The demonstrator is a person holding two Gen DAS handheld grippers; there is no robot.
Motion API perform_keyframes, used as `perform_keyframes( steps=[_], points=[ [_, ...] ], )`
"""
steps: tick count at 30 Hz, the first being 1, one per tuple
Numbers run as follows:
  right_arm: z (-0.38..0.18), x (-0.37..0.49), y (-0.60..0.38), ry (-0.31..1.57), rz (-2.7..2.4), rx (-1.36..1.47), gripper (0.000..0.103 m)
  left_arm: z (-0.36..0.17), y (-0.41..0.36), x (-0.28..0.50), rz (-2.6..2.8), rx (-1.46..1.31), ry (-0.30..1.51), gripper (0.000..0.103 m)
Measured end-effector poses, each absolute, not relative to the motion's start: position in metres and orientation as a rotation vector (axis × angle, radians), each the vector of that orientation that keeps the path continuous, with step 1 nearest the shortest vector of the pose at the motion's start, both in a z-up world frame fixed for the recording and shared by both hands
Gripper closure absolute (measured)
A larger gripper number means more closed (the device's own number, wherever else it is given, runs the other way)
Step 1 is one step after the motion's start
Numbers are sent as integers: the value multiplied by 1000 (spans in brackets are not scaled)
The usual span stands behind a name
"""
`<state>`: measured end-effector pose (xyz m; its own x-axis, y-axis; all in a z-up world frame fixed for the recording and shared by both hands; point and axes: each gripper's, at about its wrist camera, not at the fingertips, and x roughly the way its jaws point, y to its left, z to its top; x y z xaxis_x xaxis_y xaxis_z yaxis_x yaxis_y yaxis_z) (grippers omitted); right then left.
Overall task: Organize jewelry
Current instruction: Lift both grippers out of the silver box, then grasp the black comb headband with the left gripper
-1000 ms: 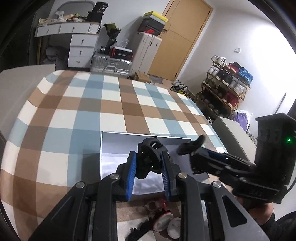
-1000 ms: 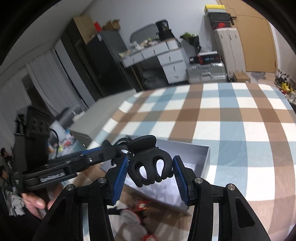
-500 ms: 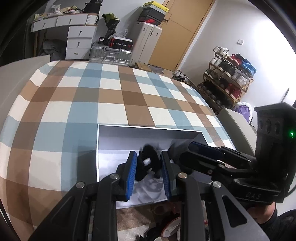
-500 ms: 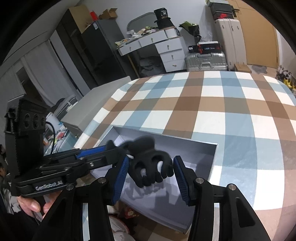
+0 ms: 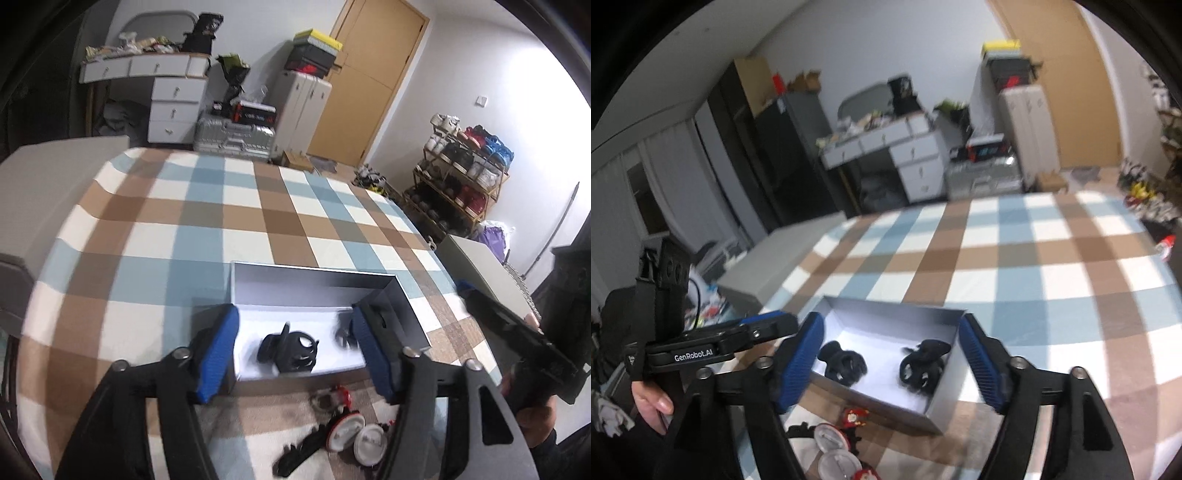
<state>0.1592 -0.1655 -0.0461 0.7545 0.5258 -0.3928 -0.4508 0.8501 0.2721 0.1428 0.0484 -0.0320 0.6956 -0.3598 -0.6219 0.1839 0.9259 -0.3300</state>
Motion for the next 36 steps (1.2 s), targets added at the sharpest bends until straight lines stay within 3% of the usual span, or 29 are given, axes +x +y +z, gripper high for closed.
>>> perform_keyframes(
  steps=[11,19,24,36],
  points=[
    [-37,87,-171,340,518,134,2,-27,37,92,-217,-203,665,21],
    [-46,59,-168,351,517,137,0,-27,26,70,-163,-151,650,19],
    [-51,43,-170,346,511,115,0,-28,25,56,-123,-136,637,1],
    [-77,25,-181,443,406,49,0,-68,21,30,-140,-137,769,1]
  ],
)
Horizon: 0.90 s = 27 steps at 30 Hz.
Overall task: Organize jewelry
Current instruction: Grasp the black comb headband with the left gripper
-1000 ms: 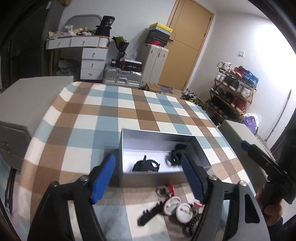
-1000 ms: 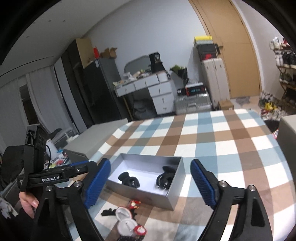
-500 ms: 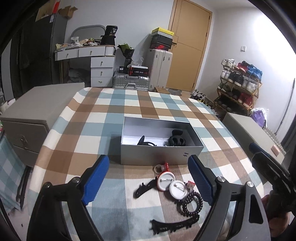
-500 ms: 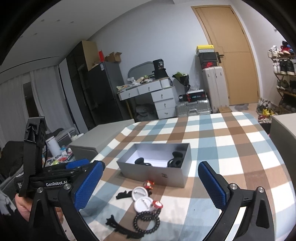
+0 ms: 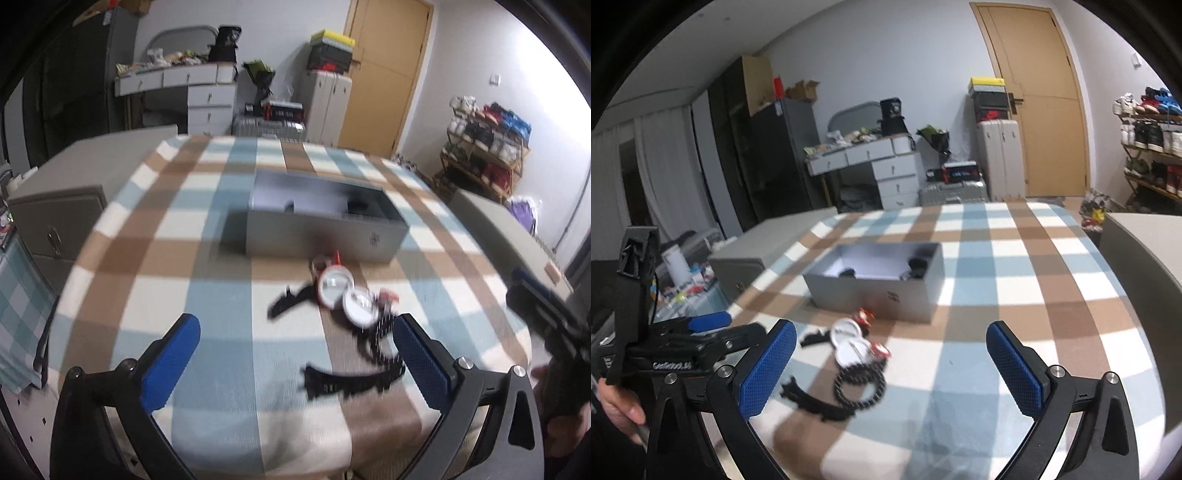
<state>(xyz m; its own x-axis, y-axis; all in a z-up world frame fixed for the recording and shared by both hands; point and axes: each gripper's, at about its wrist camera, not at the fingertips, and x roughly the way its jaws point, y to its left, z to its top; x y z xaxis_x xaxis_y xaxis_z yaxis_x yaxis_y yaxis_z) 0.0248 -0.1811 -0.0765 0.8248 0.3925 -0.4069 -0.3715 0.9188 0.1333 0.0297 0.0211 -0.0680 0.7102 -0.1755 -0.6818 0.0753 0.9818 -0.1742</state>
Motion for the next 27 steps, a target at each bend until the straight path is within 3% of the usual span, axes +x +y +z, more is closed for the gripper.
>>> perform_keyframes(
  steps=[8,27],
  points=[
    [-88,21,-192,478,382,53,0,-92,4,23,-184,-153,874,1],
    [-101,18,-194,485,401,51,0,-109,-32,32,-208,-78,929,1]
  ],
)
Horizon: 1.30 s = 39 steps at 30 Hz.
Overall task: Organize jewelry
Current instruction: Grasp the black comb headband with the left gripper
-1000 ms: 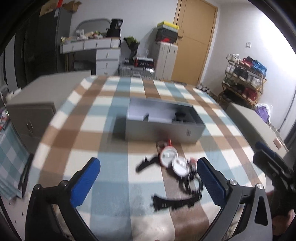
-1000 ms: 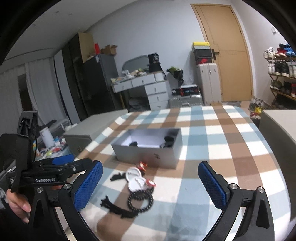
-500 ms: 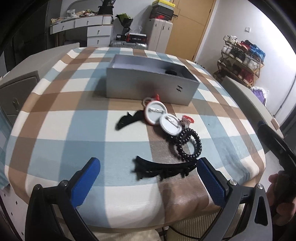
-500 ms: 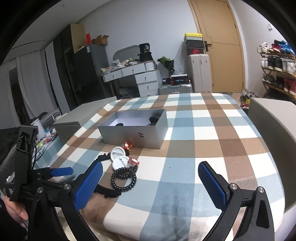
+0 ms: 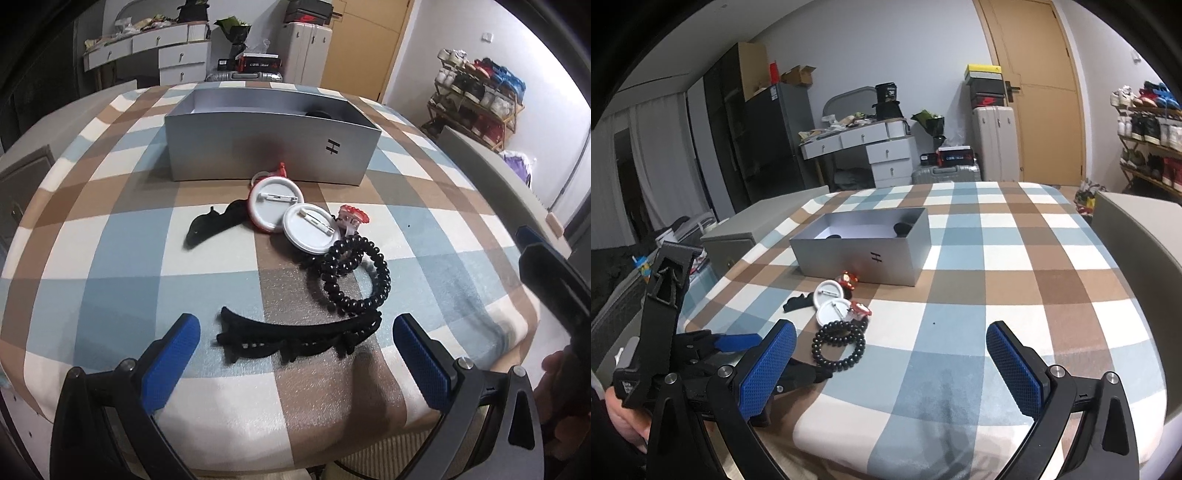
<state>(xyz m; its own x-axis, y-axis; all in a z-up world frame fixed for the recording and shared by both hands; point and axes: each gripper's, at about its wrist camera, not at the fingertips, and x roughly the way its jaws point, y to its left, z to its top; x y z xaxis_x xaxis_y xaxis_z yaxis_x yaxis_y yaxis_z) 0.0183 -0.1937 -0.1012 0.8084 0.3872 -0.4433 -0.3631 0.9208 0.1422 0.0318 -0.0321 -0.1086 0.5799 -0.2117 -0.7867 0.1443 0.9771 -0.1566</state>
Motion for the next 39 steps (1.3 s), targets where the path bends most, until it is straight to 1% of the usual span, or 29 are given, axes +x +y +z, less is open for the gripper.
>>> perform_keyframes(
  steps=[6,8,9,10,11,21,25,32,39],
  points=[
    [-105,21,-201,505,390,85,0,-113,-39,31,-222,33,918,2],
    [-106,21,-202,510,388,88,0,-112,-36,30,-245,21,913,3],
    [-107,21,-202,513,389,89,0,-111,-33,30,-247,10,911,5],
    [-107,22,-201,516,389,88,0,-110,-31,30,-233,12,908,12],
    [-108,22,-201,518,389,88,0,-110,-30,30,-225,21,908,18],
    [-109,23,-199,537,386,88,0,-109,-27,27,-240,17,902,18],
    [-111,27,-198,553,392,100,0,-103,-17,24,-231,0,869,18],
    [-119,50,-182,649,459,129,0,-90,7,22,-184,-38,802,18],
    [-122,81,-161,720,579,228,1,-84,31,22,-154,-108,758,18]
  ],
)
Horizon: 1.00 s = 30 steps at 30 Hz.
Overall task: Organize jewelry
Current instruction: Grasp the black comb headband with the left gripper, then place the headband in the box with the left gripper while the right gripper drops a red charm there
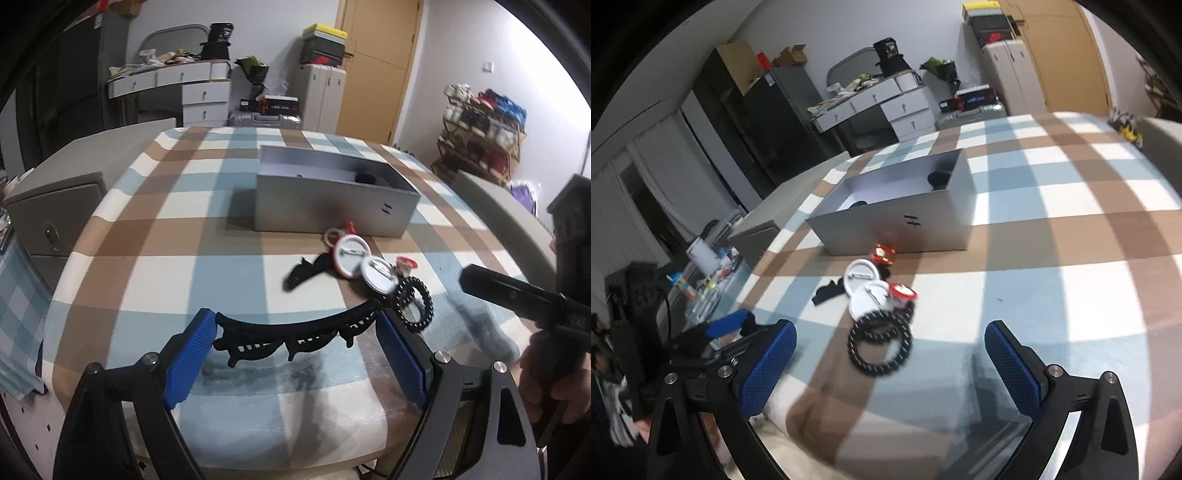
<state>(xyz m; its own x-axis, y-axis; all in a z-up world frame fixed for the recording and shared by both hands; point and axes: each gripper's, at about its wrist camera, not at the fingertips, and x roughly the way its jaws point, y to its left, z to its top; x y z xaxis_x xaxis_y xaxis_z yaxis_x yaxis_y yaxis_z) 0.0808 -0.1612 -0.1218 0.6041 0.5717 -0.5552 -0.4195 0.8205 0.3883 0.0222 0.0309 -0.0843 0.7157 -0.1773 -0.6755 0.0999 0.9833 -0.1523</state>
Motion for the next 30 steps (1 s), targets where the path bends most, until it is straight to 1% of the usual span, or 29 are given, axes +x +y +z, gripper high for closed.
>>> perform_keyframes(
  steps=[5,7,8,10,14,16,17,19,20,21,30],
  points=[
    [-126,103,-150,782,577,273,7,-84,40,25,-148,-138,747,18],
    [-132,112,-147,824,565,296,16,-84,44,24,-146,-148,744,18],
    [-134,115,-146,836,562,301,18,-85,47,24,-147,-151,743,18],
    [-138,119,-145,852,543,309,31,-86,50,24,-145,-154,740,18],
    [-137,120,-142,840,527,306,38,-89,54,25,-144,-165,743,18],
    [-136,120,-140,831,525,285,53,-91,56,26,-142,-171,749,18],
    [-136,121,-139,837,525,281,57,-91,57,26,-141,-175,750,18],
    [-139,123,-138,851,516,282,73,-91,58,26,-142,-175,749,18],
    [-140,123,-140,852,506,282,76,-91,58,26,-141,-175,748,18],
    [-140,123,-140,851,505,283,82,-91,59,26,-139,-176,746,18],
    [-125,112,-149,763,537,304,84,-81,60,27,-136,-168,726,18]
  ],
)
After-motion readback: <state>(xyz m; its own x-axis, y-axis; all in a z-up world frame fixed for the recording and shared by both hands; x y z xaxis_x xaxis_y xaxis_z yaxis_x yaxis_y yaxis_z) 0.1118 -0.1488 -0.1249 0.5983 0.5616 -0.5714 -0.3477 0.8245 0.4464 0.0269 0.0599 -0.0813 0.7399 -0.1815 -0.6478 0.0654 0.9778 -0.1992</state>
